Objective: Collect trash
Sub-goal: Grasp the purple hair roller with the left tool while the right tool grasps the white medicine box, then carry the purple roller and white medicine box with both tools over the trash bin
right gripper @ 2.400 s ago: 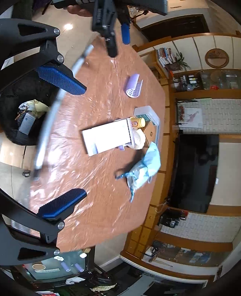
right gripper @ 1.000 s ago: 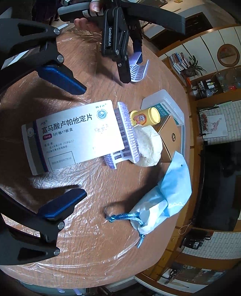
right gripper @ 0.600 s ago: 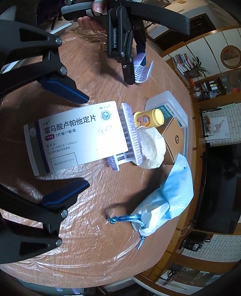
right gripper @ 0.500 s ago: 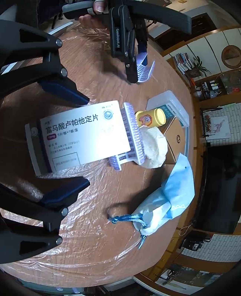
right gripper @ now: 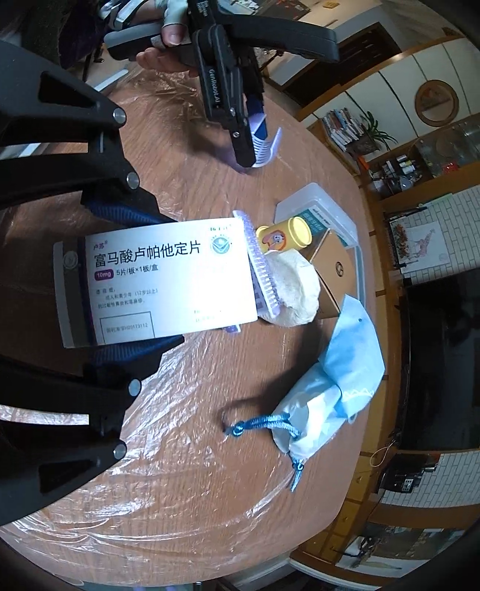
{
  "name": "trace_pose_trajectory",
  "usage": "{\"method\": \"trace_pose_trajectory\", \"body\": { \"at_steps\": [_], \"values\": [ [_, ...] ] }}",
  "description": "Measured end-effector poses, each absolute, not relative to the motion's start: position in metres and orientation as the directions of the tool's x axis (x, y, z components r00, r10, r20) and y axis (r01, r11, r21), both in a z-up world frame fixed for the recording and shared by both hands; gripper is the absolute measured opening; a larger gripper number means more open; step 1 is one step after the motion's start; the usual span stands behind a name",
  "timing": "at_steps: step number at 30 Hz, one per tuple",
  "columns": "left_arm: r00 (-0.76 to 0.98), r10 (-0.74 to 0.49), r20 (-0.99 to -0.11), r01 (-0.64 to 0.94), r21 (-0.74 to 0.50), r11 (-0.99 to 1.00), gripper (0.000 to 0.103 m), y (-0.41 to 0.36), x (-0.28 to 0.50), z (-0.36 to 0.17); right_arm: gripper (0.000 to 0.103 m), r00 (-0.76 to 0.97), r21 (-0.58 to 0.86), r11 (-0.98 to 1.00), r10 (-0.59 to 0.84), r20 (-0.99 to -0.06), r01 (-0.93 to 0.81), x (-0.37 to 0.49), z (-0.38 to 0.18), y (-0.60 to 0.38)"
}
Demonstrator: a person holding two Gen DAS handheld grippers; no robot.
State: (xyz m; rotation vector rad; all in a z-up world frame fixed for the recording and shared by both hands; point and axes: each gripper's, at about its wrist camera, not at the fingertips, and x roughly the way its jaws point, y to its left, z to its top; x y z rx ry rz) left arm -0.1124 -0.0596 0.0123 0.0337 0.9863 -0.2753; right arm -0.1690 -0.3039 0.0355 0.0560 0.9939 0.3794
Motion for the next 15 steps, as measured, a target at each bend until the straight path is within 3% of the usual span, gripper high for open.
{"method": "trace_pose_trajectory", "body": {
  "at_steps": [15],
  "values": [
    [0.534,-0.248,-0.808,0.277,-0.11,0.955,0.072,-0.064,-0.14,0.03,0.052,0.508,0.249,0.935,0.346,-0.788,-0.252,-0.18,0.048,-0.314]
  ]
}}
